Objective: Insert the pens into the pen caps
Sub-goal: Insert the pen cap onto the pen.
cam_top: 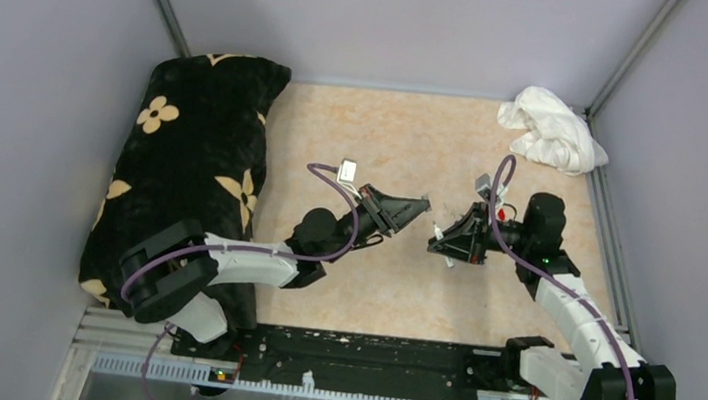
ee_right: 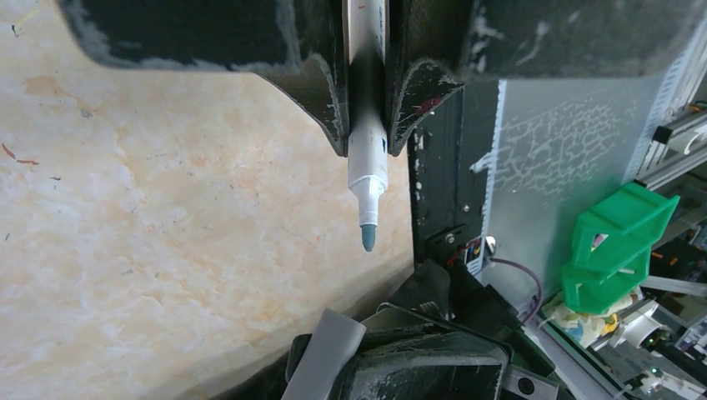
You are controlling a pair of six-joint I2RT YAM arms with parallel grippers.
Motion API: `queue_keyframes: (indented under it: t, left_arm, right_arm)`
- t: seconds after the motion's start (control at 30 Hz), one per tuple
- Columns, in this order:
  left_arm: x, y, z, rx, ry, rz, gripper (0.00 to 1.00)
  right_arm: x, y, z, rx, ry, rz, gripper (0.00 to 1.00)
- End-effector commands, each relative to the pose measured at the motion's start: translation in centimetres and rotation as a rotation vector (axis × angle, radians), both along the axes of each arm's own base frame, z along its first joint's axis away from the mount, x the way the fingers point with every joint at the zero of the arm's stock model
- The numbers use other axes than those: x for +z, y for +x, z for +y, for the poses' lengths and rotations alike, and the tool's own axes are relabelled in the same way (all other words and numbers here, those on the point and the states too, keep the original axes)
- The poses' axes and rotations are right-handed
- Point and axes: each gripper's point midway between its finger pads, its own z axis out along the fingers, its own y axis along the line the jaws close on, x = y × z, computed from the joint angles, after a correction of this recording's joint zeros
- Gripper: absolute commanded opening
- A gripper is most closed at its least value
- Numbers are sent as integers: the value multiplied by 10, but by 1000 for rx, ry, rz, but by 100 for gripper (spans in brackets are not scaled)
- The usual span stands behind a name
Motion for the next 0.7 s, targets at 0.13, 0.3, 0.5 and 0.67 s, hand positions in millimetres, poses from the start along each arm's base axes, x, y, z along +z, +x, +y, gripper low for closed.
queue_keyframes:
  t: [0.13, 0.3, 0.5, 0.67]
  left_arm:
    - [12, -1, -9, -1, -27, -27, 0]
    - [9, -4, -13, -14, -21, -24, 0]
    - [7, -6, -15, -22, -19, -20, 0]
    - [4, -7, -18, -26, -14, -15, 0]
  right_arm:
    - [7, 3, 3, -6, 12, -34, 0]
    - [8, 5, 3, -24, 15, -24, 0]
    - [9, 6, 3, -35, 20, -16, 0]
    - [10, 7, 3, -42, 25, -7, 0]
